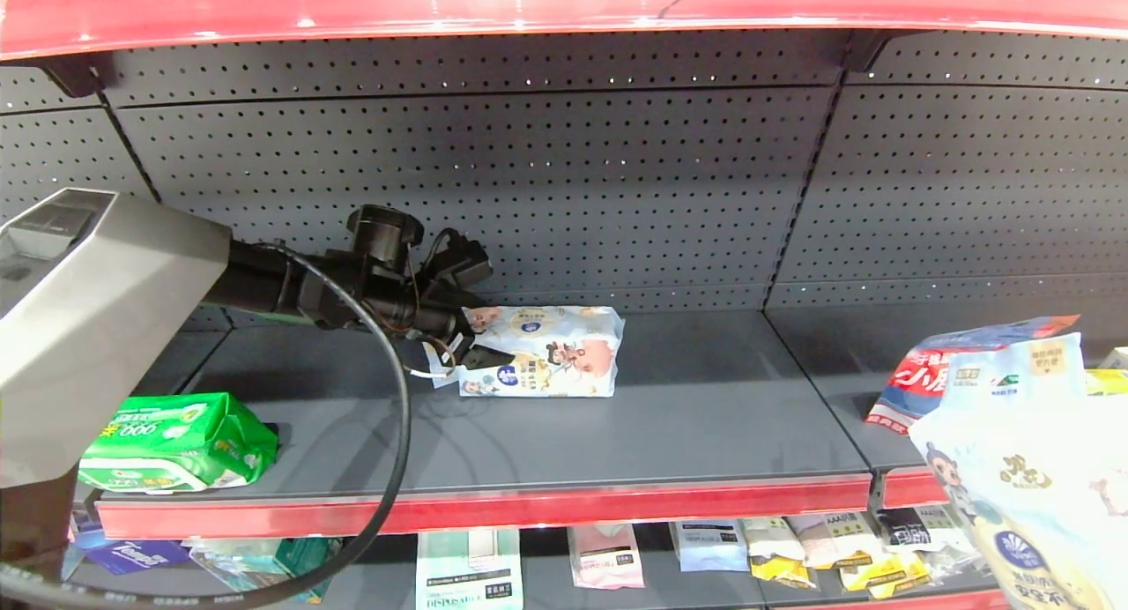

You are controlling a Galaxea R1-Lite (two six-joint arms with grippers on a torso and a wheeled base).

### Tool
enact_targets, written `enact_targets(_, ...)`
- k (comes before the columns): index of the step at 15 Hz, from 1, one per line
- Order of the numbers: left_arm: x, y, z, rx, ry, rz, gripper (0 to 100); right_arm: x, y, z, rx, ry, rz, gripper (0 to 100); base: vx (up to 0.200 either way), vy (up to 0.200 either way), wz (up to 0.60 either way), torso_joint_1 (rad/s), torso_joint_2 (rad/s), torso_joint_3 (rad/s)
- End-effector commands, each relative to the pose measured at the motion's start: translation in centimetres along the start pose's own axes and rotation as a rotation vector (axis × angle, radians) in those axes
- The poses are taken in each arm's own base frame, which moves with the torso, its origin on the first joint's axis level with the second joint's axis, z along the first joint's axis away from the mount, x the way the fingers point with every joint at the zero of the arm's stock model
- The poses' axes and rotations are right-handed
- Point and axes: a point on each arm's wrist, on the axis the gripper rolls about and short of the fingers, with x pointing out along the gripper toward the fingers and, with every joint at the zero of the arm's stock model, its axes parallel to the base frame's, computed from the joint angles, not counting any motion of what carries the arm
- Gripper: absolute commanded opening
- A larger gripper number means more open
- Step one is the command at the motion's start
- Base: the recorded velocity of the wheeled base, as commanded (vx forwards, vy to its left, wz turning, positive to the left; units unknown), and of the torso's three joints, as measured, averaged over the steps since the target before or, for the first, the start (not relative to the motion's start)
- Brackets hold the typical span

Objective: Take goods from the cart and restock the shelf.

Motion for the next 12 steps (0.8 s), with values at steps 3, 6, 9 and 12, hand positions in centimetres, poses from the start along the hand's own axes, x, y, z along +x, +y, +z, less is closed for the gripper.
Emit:
enact_targets(3,0.8,0.1,-0.3,-0.001,0.003,-0.007,100,0.1,0.0,0.0,0.001,0.01,0.002,0,0.0,0.0,0.0,0.0,0.0,0.0)
enact_targets(6,0.9,0.0,-0.3,0.007,0.005,-0.01,0,0.2,0.0,0.1,0.002,0.019,0.005,0,0.0,0.0,0.0,0.0,0.0,0.0)
enact_targets(9,0.5,-0.4,-0.6,0.005,0.039,-0.042,0,0.2,0.0,0.0,0.001,0.018,0.003,0,0.0,0.0,0.0,0.0,0.0,0.0)
enact_targets(12,-1.7,-1.2,0.2,0.017,0.043,-0.1,0,0.1,0.0,0.0,0.001,0.016,0.002,0,0.0,0.0,0.0,0.0,0.0,0.0)
